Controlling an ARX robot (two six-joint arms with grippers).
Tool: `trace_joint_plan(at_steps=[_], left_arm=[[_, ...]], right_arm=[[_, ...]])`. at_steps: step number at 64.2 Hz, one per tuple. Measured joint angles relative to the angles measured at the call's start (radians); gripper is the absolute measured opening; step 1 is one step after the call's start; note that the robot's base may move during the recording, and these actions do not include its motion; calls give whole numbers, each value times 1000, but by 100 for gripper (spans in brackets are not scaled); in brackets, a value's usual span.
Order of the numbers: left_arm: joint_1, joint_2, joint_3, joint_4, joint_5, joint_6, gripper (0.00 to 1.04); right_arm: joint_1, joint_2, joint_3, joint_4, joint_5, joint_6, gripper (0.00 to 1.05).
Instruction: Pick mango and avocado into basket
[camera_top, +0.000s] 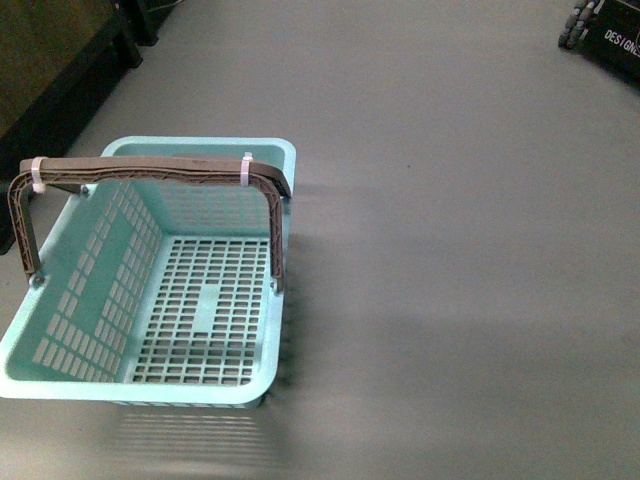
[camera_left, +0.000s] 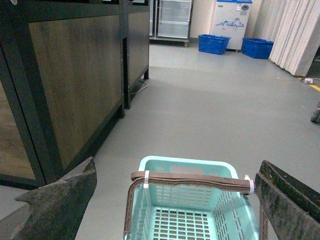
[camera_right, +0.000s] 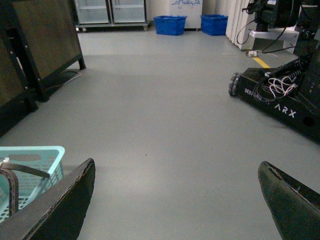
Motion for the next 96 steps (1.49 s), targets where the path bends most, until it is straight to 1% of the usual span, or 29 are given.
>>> trace_joint_plan(at_steps=[32, 33, 35, 37, 38, 41, 42, 44, 46, 53, 62, 65, 68, 73, 77, 83, 96], left_arm=[[0, 0, 0, 0, 0, 0, 96], [-3, 8, 4, -14, -15, -24, 96], [-18, 42, 35, -97, -63, -80, 96], [-35, 131, 93, -223, -109, -207, 96], [-35, 177, 119, -267, -112, -294, 96], [-30, 258, 150, -295, -97, -418, 96], [-26, 294, 161, -287, -87, -505, 96], [-16, 344, 177, -262, -67, -587, 96], [1, 405, 199, -214, -47, -716, 96], [58, 621, 276, -19, 10, -970, 96], [77, 921, 313, 209, 35, -1163, 96], [58, 1082, 322, 312, 16, -1239, 96], [23, 1265, 344, 389, -23, -1306, 96], [-36, 1505, 396, 491, -60, -1370, 96], [-84, 1677, 475, 562, -89, -1403, 96], [-123, 1872, 601, 568, -126, -1429, 96], [-154, 2068, 777, 584, -152, -1445, 96]], right_arm=[[0, 0, 0, 0, 0, 0, 96], [0, 0, 0, 0, 0, 0, 96], [0, 0, 0, 0, 0, 0, 96], [0, 0, 0, 0, 0, 0, 96], [0, 0, 0, 0, 0, 0, 96], [0, 0, 0, 0, -2, 0, 96], [0, 0, 0, 0, -2, 0, 96], [0, 0, 0, 0, -2, 0, 96], [0, 0, 0, 0, -2, 0, 96], [0, 0, 0, 0, -2, 0, 96], [0, 0, 0, 0, -2, 0, 96], [0, 0, 0, 0, -2, 0, 96], [0, 0, 0, 0, -2, 0, 96], [0, 0, 0, 0, -2, 0, 96], [0, 0, 0, 0, -2, 0, 96], [0, 0, 0, 0, -2, 0, 96], [0, 0, 0, 0, -2, 0, 96]])
